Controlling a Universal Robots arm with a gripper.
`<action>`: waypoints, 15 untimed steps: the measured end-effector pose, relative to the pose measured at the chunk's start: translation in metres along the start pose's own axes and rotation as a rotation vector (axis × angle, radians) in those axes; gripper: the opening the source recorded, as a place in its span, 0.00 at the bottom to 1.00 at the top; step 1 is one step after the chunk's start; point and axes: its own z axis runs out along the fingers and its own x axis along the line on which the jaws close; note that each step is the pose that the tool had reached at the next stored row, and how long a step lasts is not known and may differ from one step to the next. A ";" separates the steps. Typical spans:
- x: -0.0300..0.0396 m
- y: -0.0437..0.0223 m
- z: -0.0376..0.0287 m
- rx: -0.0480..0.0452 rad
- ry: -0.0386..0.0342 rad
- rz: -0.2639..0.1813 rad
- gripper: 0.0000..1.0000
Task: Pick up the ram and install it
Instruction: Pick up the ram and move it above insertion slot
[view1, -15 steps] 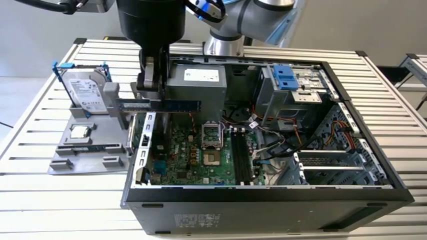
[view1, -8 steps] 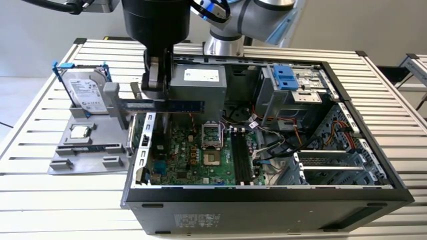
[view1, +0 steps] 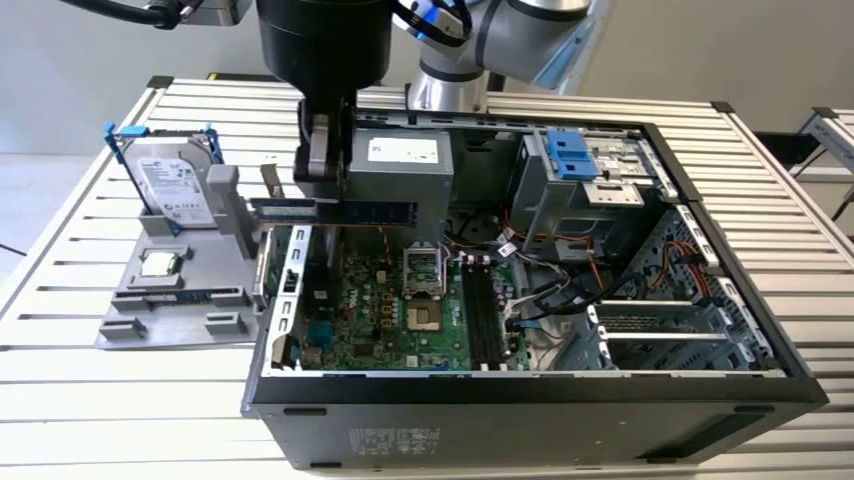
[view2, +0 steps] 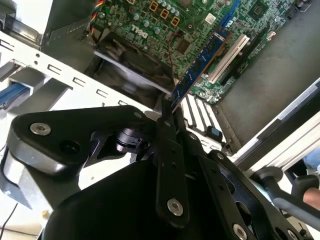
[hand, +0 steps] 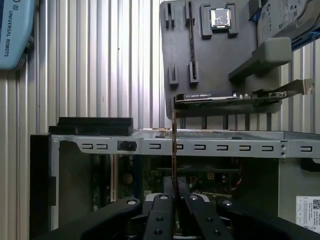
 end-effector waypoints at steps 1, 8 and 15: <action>0.0000 -0.0008 -0.0001 0.0000 0.0001 0.000 0.00; -0.0001 -0.0058 -0.0004 -0.0002 0.0001 0.002 0.00; -0.0002 -0.0098 -0.0006 -0.0003 0.0001 0.003 0.00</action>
